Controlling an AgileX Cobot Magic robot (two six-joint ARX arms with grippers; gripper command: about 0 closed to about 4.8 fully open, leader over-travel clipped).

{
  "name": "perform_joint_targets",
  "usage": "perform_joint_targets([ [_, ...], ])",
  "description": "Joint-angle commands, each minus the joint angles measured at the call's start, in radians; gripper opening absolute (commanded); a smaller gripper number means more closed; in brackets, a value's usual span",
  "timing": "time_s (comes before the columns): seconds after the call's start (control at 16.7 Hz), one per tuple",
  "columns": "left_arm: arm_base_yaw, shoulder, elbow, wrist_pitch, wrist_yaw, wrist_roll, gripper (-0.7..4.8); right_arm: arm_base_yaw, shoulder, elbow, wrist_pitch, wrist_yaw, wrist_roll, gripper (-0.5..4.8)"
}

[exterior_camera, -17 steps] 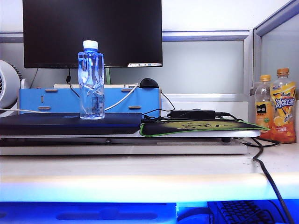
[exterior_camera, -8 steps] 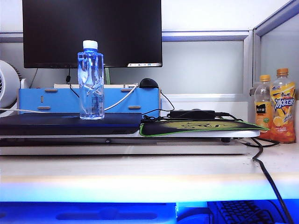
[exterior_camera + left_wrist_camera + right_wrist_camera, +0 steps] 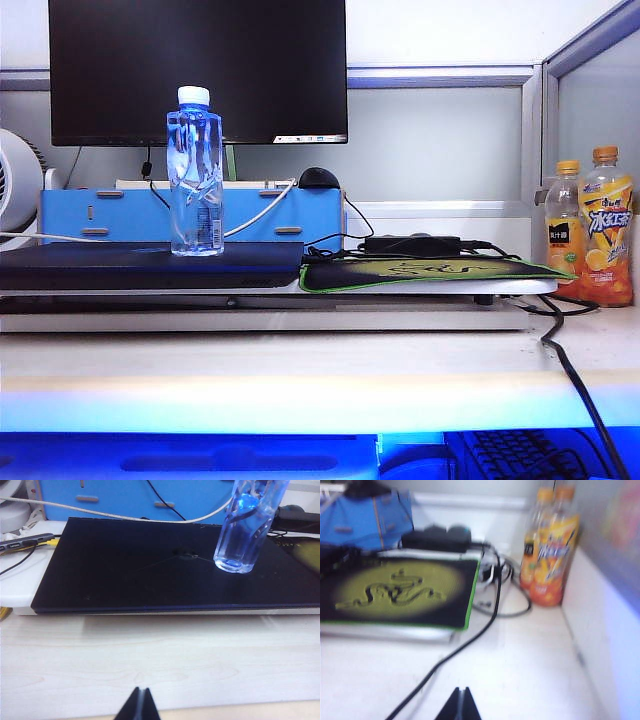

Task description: Pick up the mineral water bottle and place it on the laptop.

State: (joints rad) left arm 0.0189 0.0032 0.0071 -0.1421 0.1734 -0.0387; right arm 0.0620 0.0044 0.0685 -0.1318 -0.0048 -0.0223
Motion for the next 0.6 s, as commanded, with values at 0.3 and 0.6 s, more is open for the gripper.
perform_joint_targets([
  [0.3, 0.000, -0.002, 0.000, -0.006, 0.006, 0.002, -0.02, 0.000, 0.000, -0.061, -0.044, -0.035, 0.050, 0.04],
  [0.6, 0.000, -0.002, 0.000, -0.006, 0.006, 0.002, -0.02, 0.000, 0.000, -0.061, -0.044, -0.035, 0.049, 0.04],
])
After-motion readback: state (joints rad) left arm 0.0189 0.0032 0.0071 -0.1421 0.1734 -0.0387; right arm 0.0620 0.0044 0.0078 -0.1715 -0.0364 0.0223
